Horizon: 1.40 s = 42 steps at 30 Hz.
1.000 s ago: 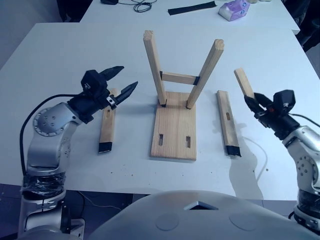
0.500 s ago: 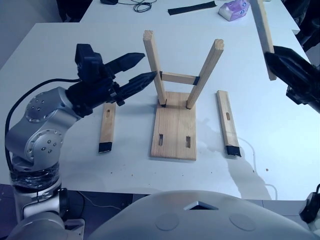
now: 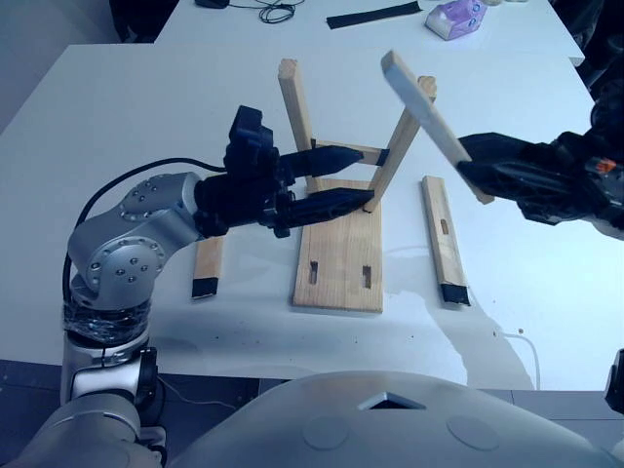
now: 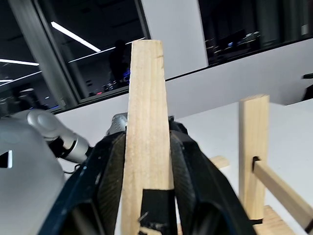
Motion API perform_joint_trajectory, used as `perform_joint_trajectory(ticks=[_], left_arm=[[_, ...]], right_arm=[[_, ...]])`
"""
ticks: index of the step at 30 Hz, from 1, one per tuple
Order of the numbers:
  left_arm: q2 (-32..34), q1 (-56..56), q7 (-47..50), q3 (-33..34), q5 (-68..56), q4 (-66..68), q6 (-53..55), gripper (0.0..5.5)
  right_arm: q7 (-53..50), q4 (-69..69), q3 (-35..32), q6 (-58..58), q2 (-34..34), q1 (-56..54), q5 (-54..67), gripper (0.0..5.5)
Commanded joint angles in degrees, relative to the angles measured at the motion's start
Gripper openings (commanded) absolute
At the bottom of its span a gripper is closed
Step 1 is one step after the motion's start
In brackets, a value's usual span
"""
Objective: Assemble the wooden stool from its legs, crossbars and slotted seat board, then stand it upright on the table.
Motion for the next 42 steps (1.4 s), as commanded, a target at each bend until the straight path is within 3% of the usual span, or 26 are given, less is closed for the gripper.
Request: perform_joint_trajectory(ticks=[1,12,26,36,42], left_arm=[[-2.13,-3.18,1.55,-0.31,-3.26,0.69,1.29,2.94],[-3.71,-5.82,4.0,-0.36,-6.49,1.01,2.47,2.94],[-5.02,-6.37,5.25,-0.88,-5.41,1.34,2.35,2.94],[-4.2,-5.87,3.62,-0.45,-7.58,1.13,2.95,1.31],[-3.92,-6.0,3.79,-0.27,-6.93,1.95,2.74,1.3]], right_arm=[[2.2,-0.01,2.71,-0.39,-0.49,-1.78,-2.65,1.33],[1.89,-2.83,7.5,-3.72,2.35,-0.78,-8.71,1.33],[0.18,-4.28,8.89,-5.04,4.56,-1.09,-10.12,1.33],[-0.7,-4.43,9.0,-5.44,5.28,-1.11,-10.75,1.33],[0.49,-3.52,9.24,-6.24,4.61,-0.85,-12.67,1.33]])
